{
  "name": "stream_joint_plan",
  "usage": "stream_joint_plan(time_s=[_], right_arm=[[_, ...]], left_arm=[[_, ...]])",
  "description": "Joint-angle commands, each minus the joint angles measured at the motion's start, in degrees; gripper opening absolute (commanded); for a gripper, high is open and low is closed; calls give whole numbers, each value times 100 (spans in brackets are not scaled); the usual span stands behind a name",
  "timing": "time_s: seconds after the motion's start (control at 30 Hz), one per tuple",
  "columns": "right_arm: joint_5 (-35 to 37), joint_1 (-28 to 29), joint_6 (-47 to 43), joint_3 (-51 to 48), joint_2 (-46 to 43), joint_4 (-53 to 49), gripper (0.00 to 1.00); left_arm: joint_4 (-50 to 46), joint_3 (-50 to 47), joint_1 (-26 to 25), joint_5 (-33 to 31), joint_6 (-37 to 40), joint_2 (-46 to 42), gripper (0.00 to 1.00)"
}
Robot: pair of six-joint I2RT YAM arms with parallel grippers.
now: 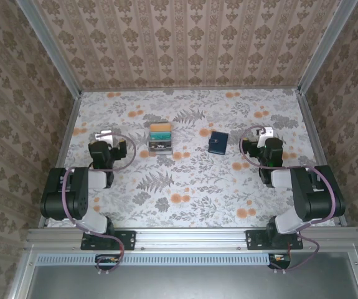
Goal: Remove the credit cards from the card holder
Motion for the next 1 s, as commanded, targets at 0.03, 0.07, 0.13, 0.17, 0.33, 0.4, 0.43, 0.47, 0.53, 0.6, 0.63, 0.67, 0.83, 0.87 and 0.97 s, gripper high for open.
stream_joint_plan(time_s=[0.03, 0.07, 0.13, 0.17, 0.33, 0.4, 0.43, 0.47, 0.53, 0.6, 0.63, 0.67, 0.83, 0.87, 0.97], right_arm=[[-98, 21, -61, 31, -17, 125, 100], [-105, 16, -62, 28, -22, 125, 100], [-115, 8, -54, 33, -15, 127, 100], [-130, 4, -55, 37, -10, 117, 100], [-169, -14, -35, 42, -7, 108, 100], [-179, -27, -31, 48, -9, 107, 100], [-177, -27, -35, 47, -10, 108, 100], [-175, -27, -36, 42, -12, 108, 100], [-175, -26, -35, 42, -13, 108, 100], [-181, -27, -35, 47, -7, 108, 100], [-176, -27, -35, 42, -6, 108, 100], [-183, -26, -34, 48, -14, 108, 100], [19, -27, 52, 95, -6, 17, 100], [31, -27, 45, 71, -20, 55, 100], [96, 118, -117, 126, -342, -253, 100]], left_arm=[[191, 16, 19, 63, 105, -49, 100], [191, 10, 23, 58, 105, -49, 100], [191, 13, 28, 63, 105, -42, 100], [190, 12, 27, 63, 99, -46, 100], [187, 17, 20, 63, 103, -42, 100], [181, 18, 24, 55, 99, -44, 100], [183, 15, 24, 60, 96, -48, 100], [184, 15, 26, 62, 95, -45, 100], [183, 18, 23, 56, 96, -42, 100], [184, 20, 23, 58, 94, -43, 100], [185, 15, 24, 58, 96, -42, 100], [180, 16, 26, 61, 96, -46, 100], [206, 2, 30, 168, 131, -71, 100], [86, 38, 25, 290, 185, -147, 100], [-1066, 398, 5, -106, 64, -754, 100]])
